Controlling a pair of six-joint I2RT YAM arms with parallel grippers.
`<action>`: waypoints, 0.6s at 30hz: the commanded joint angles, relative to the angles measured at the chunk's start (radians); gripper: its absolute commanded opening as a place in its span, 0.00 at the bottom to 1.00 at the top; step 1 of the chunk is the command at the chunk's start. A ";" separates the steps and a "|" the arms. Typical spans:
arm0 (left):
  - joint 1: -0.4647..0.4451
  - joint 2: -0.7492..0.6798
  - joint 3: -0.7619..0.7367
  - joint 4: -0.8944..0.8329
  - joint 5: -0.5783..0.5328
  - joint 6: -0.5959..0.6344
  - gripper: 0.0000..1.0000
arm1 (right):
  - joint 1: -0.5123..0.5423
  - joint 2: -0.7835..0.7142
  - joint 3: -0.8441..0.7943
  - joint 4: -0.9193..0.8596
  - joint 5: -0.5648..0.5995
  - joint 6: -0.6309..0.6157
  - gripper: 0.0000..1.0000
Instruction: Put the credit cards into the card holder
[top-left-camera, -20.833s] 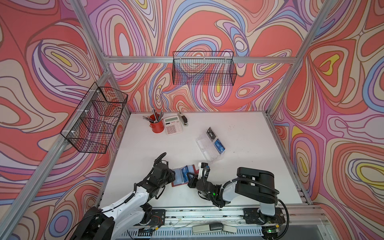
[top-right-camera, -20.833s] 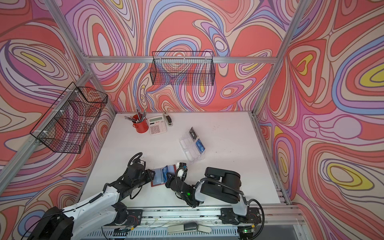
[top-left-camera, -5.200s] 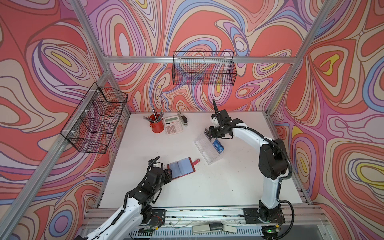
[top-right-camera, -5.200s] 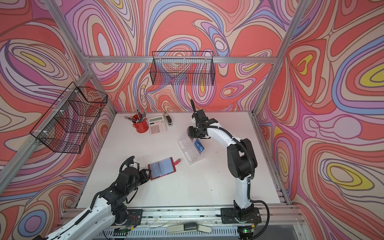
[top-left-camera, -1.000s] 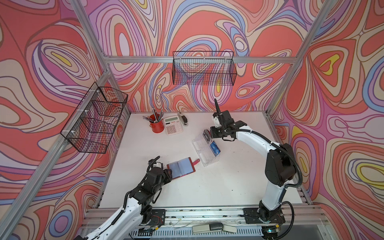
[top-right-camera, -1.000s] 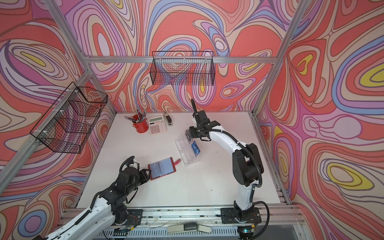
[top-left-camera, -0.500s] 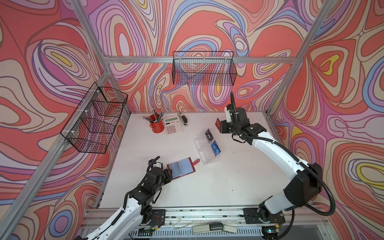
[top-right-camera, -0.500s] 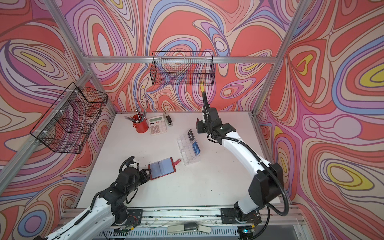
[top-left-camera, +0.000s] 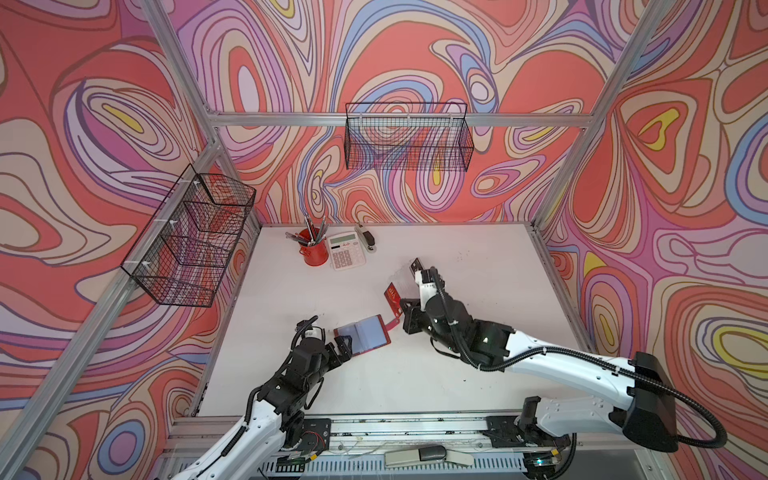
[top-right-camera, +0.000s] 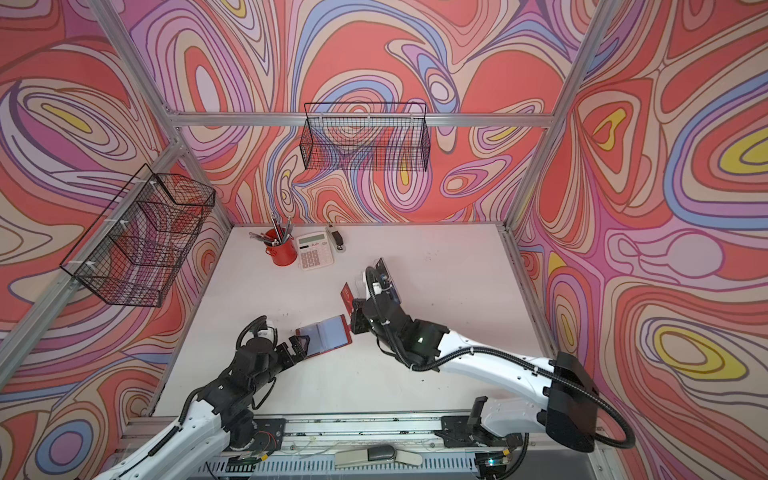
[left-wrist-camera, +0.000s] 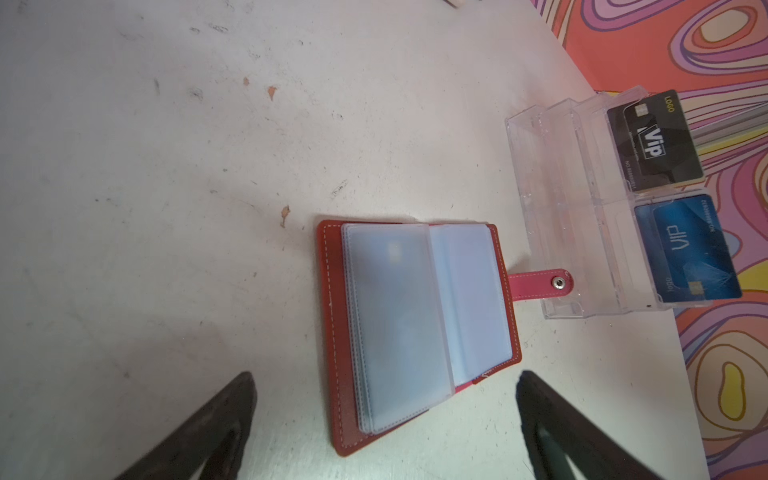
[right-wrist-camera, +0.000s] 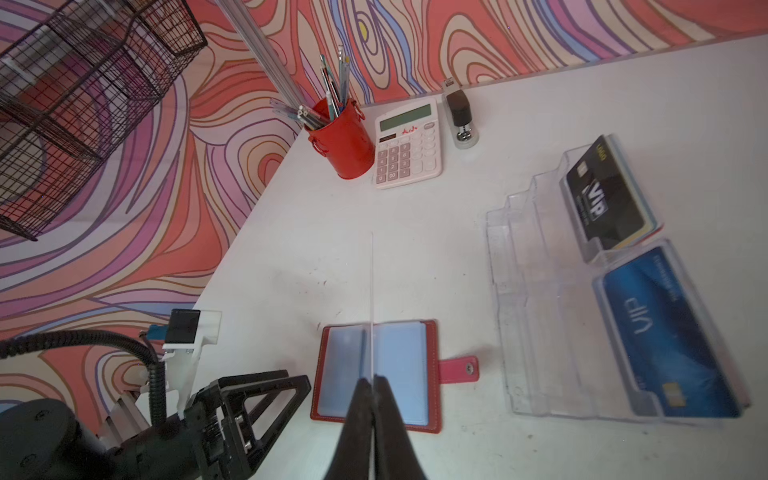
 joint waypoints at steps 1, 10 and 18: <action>0.003 -0.019 -0.030 0.037 -0.001 -0.054 1.00 | 0.070 0.027 -0.099 0.276 0.172 0.135 0.00; 0.004 0.027 -0.025 -0.018 -0.082 -0.220 0.91 | 0.076 0.220 -0.309 0.663 0.072 0.292 0.00; 0.003 0.197 0.020 0.030 -0.032 -0.232 0.89 | 0.078 0.363 -0.321 0.826 0.018 0.323 0.00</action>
